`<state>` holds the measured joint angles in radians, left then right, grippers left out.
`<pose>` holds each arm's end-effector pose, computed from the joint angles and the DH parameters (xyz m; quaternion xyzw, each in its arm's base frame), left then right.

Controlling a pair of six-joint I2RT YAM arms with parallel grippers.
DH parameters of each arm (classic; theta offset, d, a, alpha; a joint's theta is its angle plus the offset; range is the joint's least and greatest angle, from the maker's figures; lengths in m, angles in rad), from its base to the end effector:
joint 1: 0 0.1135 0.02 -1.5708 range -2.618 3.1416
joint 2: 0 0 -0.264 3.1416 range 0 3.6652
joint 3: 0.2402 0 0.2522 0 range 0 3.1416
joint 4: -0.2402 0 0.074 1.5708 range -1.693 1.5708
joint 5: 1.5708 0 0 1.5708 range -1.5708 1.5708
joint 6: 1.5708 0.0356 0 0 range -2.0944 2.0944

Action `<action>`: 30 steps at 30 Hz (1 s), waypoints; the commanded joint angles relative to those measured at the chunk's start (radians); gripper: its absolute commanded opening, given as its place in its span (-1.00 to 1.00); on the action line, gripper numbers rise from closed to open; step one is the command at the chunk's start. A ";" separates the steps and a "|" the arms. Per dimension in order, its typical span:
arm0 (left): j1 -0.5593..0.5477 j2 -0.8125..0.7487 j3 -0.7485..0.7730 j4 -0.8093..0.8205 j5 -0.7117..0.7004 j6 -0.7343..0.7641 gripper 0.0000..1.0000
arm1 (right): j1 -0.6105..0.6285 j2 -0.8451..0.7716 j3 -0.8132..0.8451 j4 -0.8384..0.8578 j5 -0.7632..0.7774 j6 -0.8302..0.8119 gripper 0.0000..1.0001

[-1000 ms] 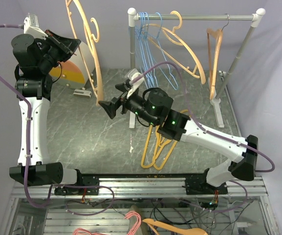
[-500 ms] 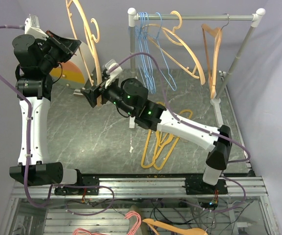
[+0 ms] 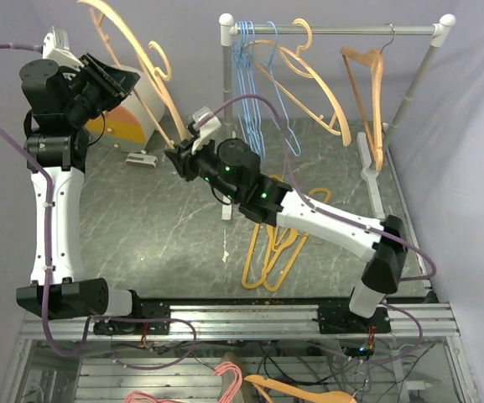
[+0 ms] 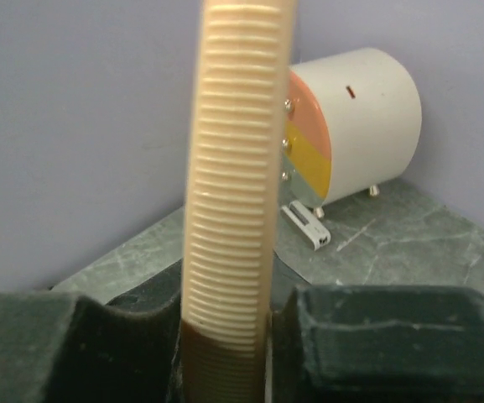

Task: Organize the hangers
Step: Pick up the hanger at the center of the board.

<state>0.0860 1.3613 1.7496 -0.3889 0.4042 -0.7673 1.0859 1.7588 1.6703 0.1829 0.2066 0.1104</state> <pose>0.2760 0.0097 0.5199 -0.1576 0.6895 -0.3652 0.6053 0.2055 0.3744 0.4212 -0.2463 0.6271 0.3570 0.6471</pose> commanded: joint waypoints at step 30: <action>0.072 -0.075 -0.071 -0.478 -0.059 0.790 0.10 | 0.114 -1.032 -0.610 -1.150 0.382 0.722 -1.00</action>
<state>0.1318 1.2957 1.6848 -0.8597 0.2665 0.0029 1.1973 0.7155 0.9413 -0.7498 0.3809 0.7147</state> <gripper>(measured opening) 0.554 0.202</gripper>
